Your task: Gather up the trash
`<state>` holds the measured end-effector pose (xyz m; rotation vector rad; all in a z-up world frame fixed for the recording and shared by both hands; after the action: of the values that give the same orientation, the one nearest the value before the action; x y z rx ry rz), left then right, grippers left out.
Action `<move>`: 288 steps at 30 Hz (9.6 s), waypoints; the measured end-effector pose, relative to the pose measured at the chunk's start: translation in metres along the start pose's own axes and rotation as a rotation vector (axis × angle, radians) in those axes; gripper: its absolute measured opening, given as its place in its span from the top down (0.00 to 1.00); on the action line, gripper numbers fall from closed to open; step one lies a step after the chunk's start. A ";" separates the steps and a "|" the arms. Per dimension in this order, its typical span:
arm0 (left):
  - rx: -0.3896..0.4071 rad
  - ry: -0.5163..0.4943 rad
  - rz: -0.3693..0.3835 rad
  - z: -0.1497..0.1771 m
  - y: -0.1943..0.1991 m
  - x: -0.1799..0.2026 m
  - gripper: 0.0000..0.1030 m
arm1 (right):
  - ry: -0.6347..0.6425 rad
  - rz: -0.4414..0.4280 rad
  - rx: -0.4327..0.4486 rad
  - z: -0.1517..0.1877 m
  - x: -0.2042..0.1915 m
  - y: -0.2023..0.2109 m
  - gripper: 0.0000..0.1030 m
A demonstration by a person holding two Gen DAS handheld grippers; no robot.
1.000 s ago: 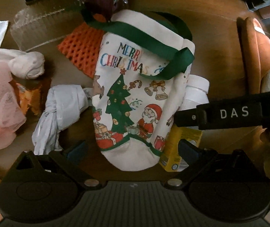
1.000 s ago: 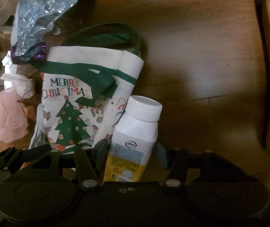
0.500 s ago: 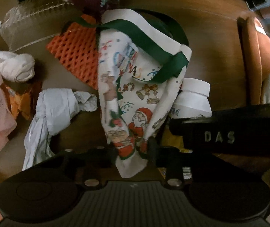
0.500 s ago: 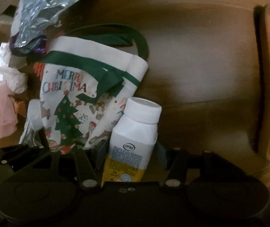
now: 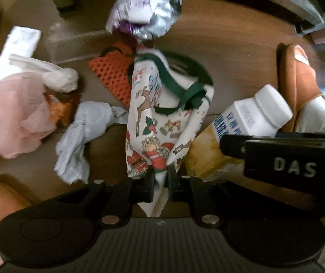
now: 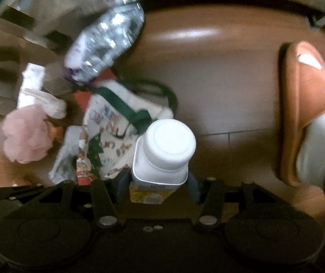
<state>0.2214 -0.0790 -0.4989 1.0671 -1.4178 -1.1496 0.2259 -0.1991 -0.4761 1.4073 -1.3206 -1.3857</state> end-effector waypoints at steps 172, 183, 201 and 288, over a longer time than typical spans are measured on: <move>0.177 0.145 -0.142 -0.084 0.070 -0.192 0.01 | 0.165 -0.171 0.222 -0.127 -0.103 -0.004 0.47; 0.101 0.159 -0.138 -0.068 -0.013 -0.215 0.02 | 0.175 -0.073 0.203 -0.129 -0.108 -0.079 0.49; 0.101 0.136 -0.133 -0.068 -0.022 -0.219 0.81 | 0.241 -0.059 0.247 -0.124 -0.108 -0.063 0.95; 0.794 0.345 -0.374 -0.123 0.429 -0.354 0.87 | 0.820 -0.510 0.669 -0.135 -0.468 0.280 0.99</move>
<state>0.3689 0.3237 -0.1239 2.0459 -1.4478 -0.5733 0.3680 0.1828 -0.0890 2.5306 -0.9002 -0.4589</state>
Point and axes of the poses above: each gripper's, at about its wrist camera, not at the fingertips, and y roughly against the way its jaws point, x to its right, z to its underside, the point moved 8 cm from there along -y, roughly the way its jaws point, and after that the axes turned 11 degrees about x, right-handed, at the moved point
